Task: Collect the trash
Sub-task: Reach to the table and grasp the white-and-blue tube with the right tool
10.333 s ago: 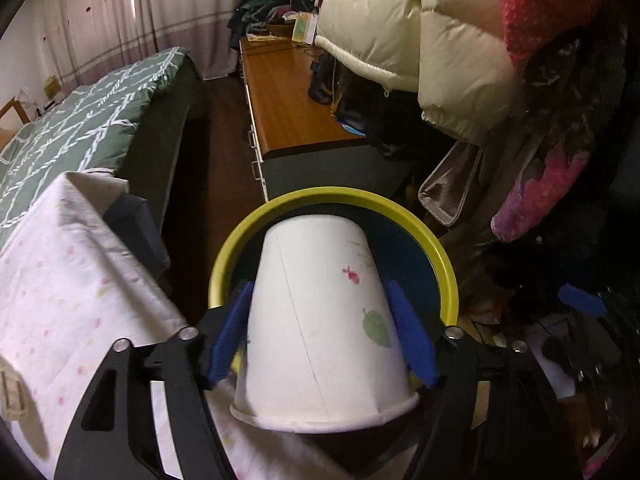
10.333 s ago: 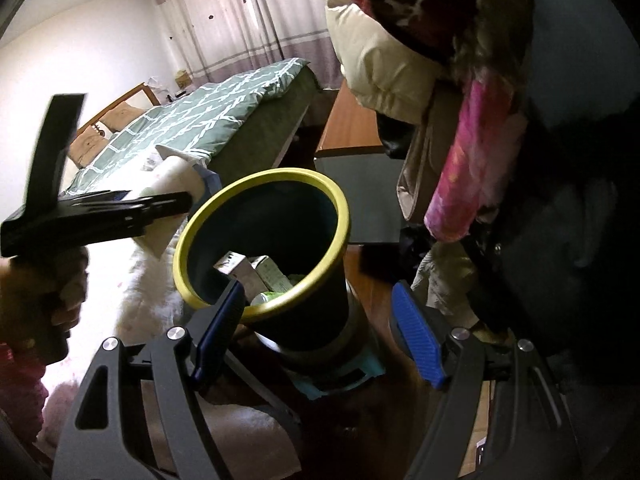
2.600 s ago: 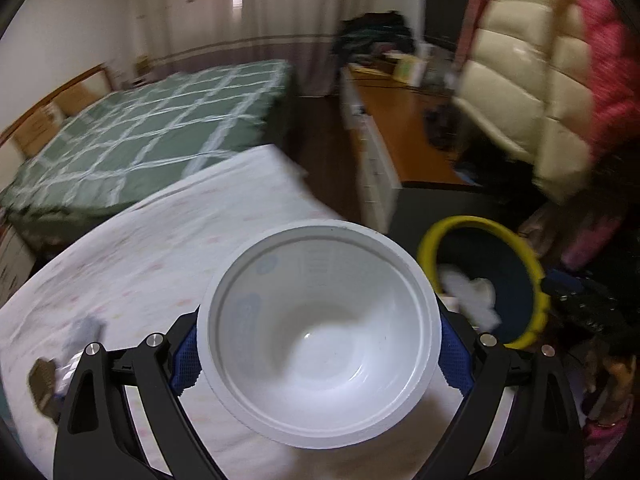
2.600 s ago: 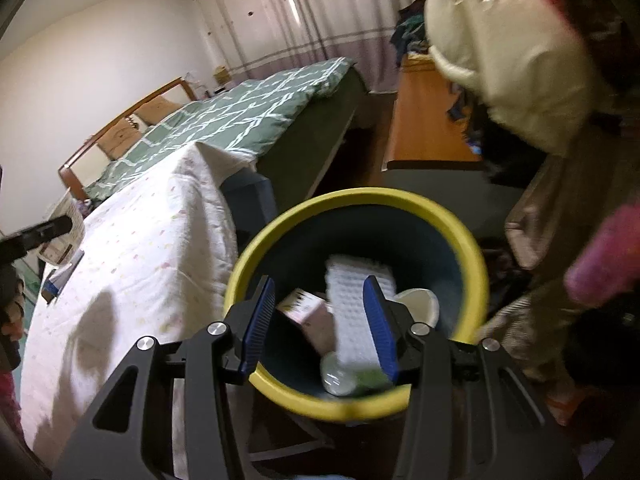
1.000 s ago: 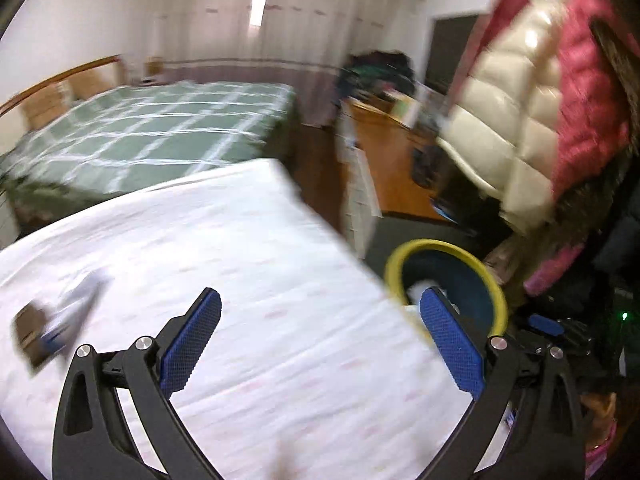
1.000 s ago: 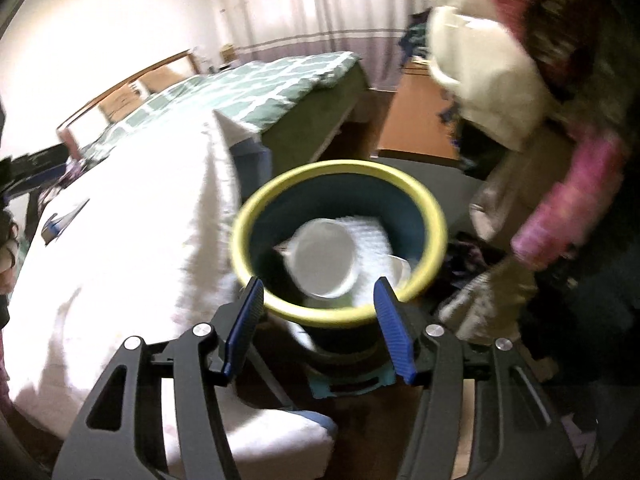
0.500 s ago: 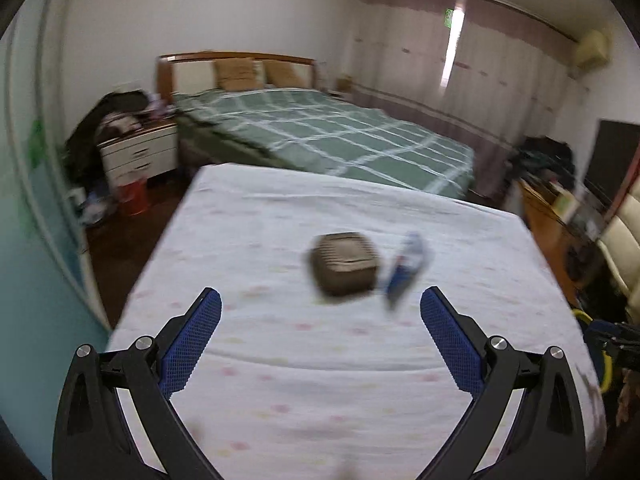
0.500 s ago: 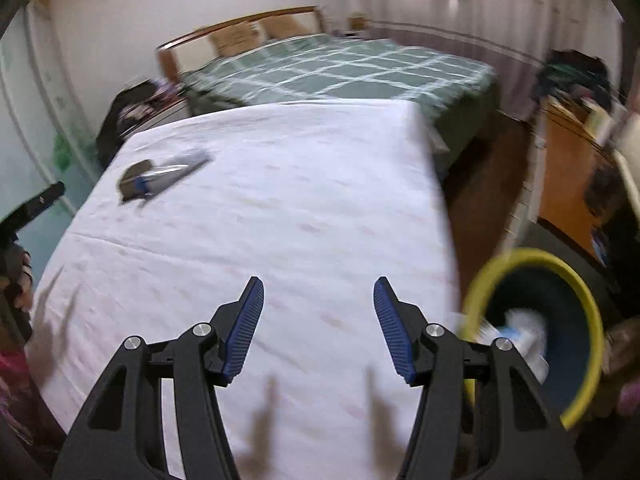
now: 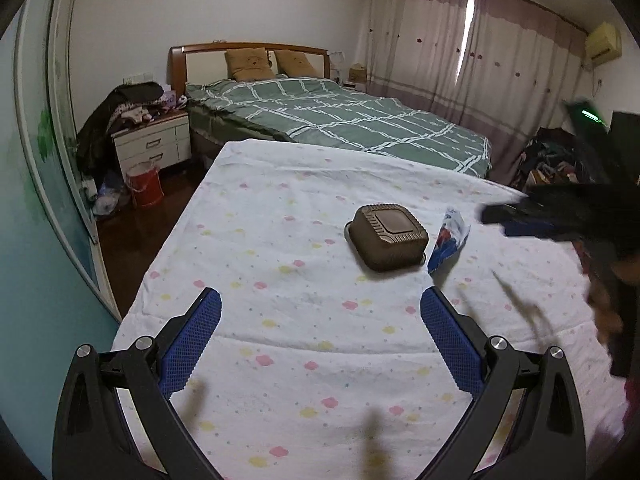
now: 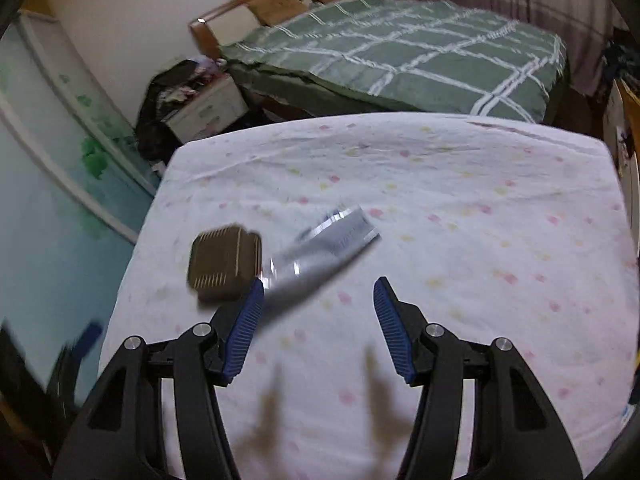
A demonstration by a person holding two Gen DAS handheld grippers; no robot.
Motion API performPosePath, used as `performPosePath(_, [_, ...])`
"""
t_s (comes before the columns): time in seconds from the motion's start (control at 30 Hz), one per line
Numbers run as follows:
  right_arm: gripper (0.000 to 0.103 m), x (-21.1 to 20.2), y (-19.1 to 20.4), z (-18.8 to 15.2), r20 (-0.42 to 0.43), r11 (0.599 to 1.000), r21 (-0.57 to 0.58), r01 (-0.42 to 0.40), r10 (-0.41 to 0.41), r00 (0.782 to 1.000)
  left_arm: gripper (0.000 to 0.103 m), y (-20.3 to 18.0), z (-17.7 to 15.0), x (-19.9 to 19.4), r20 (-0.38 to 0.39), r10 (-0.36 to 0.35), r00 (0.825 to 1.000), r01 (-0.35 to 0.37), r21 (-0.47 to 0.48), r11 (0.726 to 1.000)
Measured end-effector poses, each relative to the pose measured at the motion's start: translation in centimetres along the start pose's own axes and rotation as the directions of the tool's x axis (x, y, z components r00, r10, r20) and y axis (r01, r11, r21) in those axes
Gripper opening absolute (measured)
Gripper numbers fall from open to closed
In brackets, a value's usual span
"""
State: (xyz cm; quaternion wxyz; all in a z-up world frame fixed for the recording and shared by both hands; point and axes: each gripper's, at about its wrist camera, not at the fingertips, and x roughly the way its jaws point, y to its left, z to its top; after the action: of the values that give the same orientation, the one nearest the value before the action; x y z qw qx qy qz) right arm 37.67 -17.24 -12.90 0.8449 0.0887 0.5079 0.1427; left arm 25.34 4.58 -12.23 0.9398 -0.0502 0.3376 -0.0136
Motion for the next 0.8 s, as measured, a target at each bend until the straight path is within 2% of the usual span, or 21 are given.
performPosePath(0.1, [0.055, 2.4, 0.1, 1.0, -0.053, 0.998, 0.046, 0.036, -0.033, 0.998, 0.098, -0.3, -0.1, 0.1, -0.001, 0.003, 1.000, -0.003, 0.018, 1.000])
performPosePath(0.2, [0.055, 3.7, 0.0, 1.3, -0.086, 0.995, 0.097, 0.037, -0.029, 0.996, 0.098, -0.5, -0.2, 0.1, -0.006, -0.015, 1.000, 0.015, 0.022, 1.000])
performPosePath(0.43, [0.055, 5.3, 1.4, 1.4, -0.108, 0.991, 0.123, 0.060, -0.047, 0.993, 0.098, -0.8, -0.4, -0.4, -0.001, -0.036, 0.999, 0.036, 0.023, 0.999])
performPosePath(0.6, [0.056, 5.7, 2.6, 1.8, -0.103, 0.990, 0.098, 0.105, -0.095, 0.990, 0.098, -0.7, -0.5, -0.7, 0.003, -0.038, 0.999, 0.037, 0.012, 0.999])
performPosePath(0.67, [0.051, 6.0, 2.9, 1.8, -0.099, 0.989, 0.067, 0.134, -0.127, 0.987, 0.098, -0.8, -0.5, -0.7, -0.001, -0.041, 0.999, 0.041, 0.012, 0.999])
performPosePath(0.8, [0.043, 5.9, 3.0, 1.5, -0.091, 0.990, 0.040, 0.133, -0.129, 0.987, 0.098, -1.0, -0.6, -0.8, -0.002, -0.044, 0.999, 0.044, 0.019, 0.999])
